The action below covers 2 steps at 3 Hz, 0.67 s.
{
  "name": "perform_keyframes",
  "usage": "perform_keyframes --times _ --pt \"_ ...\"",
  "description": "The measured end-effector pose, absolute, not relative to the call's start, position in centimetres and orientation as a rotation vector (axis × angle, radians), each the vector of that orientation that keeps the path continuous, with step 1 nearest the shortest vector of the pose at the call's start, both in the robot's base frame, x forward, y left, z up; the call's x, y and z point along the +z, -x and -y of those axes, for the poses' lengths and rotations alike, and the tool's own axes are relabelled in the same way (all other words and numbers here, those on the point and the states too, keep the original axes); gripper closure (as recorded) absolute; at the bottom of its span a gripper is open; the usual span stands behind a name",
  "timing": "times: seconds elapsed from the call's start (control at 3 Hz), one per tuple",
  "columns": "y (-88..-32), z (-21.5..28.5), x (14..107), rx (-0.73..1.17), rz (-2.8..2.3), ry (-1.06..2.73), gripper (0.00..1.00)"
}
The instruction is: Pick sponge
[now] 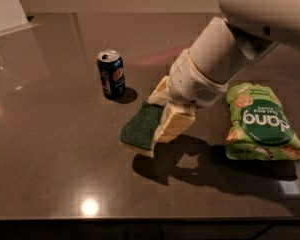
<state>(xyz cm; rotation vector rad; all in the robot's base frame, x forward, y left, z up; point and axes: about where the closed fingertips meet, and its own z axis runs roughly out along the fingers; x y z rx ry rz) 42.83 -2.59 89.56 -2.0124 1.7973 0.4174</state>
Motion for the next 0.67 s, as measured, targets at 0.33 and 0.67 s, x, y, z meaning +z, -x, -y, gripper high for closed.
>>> perform_keyframes --times 0.33,0.67 --pt "-45.58 2.90 97.08 0.398 -1.776 1.945 1.00" --pt "-45.57 2.90 97.08 0.398 -1.776 1.945 1.00"
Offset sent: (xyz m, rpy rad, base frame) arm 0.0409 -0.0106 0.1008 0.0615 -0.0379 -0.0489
